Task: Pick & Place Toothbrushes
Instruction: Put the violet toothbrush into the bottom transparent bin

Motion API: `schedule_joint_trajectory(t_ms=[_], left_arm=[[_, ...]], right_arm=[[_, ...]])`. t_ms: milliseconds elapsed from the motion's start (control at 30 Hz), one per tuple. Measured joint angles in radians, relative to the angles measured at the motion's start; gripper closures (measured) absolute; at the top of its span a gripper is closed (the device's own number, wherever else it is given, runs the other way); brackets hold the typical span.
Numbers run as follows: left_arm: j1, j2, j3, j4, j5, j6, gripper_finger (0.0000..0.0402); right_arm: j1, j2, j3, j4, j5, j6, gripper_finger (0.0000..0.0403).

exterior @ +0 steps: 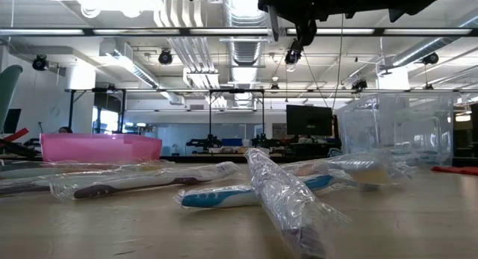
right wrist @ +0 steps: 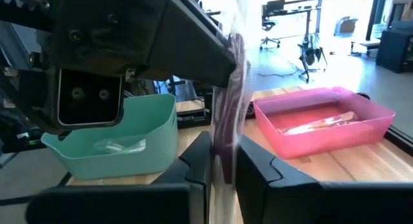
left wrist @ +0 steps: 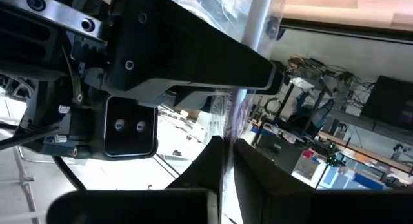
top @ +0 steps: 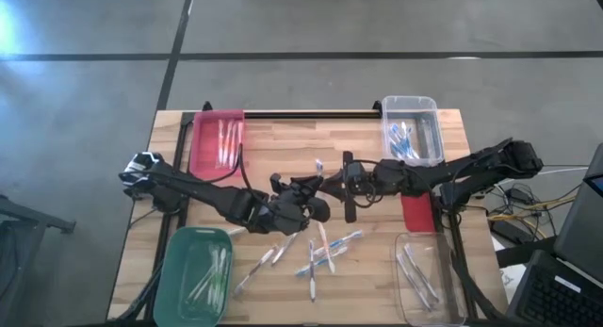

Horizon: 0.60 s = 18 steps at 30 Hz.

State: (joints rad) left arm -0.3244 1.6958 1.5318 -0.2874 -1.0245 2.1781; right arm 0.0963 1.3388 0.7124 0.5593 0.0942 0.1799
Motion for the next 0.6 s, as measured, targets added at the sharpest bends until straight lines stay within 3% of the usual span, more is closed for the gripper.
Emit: schedule_joint_trajectory(t_ms=[167, 400, 600], left_arm=[[0.001, 0.000, 0.000, 0.001, 0.030, -0.052, 0.0356], [0.002, 0.000, 0.000, 0.000, 0.047, -0.277, 0.0320], [-0.001, 0.002, 0.000, -0.001, -0.070, -0.552, 0.0310]], right_arm=[[0.000, 0.000, 0.000, -0.003, -0.001, -0.003, 0.0361], [0.001, 0.000, 0.000, -0.003, -0.004, -0.021, 0.0378], [0.000, -0.002, 0.000, -0.003, 0.010, -0.025, 0.0376]])
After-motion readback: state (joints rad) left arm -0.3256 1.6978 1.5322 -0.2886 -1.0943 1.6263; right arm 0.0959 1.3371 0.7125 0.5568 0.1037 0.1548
